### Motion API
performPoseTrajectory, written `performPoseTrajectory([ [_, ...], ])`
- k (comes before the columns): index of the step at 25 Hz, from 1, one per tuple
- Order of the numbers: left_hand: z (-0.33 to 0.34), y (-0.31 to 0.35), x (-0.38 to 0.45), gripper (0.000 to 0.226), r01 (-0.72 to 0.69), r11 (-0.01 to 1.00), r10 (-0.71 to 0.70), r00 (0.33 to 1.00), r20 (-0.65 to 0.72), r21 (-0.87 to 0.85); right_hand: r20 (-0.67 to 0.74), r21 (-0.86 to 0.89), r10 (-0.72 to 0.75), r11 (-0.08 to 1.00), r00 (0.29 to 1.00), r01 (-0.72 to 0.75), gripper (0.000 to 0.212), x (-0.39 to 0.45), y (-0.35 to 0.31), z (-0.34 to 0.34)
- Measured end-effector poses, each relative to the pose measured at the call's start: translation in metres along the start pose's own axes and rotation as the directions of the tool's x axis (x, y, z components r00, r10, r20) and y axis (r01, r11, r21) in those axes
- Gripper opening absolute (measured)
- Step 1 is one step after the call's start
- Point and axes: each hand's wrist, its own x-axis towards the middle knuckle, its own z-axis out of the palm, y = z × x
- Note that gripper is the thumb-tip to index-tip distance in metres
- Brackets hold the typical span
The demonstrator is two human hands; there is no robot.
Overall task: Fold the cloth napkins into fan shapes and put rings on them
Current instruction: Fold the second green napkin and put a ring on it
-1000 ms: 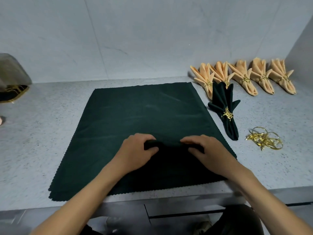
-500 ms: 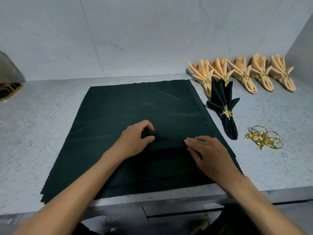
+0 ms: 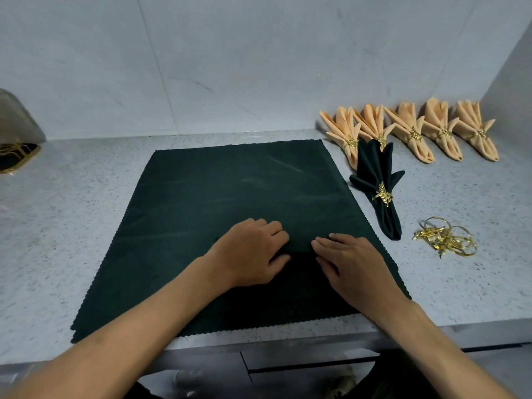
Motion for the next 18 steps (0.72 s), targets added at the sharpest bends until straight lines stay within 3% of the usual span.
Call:
performPoseTrajectory([
  [4,-0.003,-0.004,0.0,0.039,0.009,0.998,-0.018,0.989,0.145,0.063,-0.003,0.03,0.018,0.999,1.0,-0.018,0.035,-0.002,0.002,0.0],
  [8,-0.007,0.002,0.02,0.063,-0.076,0.97,0.006,0.958,0.287,0.232,0.012,0.028,0.03,0.999,0.999,-0.03,0.032,0.004,0.0,-0.004],
  [13,0.003,0.01,0.022,0.02,0.005,0.964,-0.033,0.994,0.104,0.264,0.028,0.075,0.075,0.994,0.997,-0.077,0.014,0.007,-0.003,-0.005],
  [18,0.0,0.007,0.038,0.017,-0.023,0.958,0.006,0.998,0.062,0.287,0.064,-0.052,0.104,0.994,0.993,-0.1,0.017,0.019,-0.008,-0.001],
])
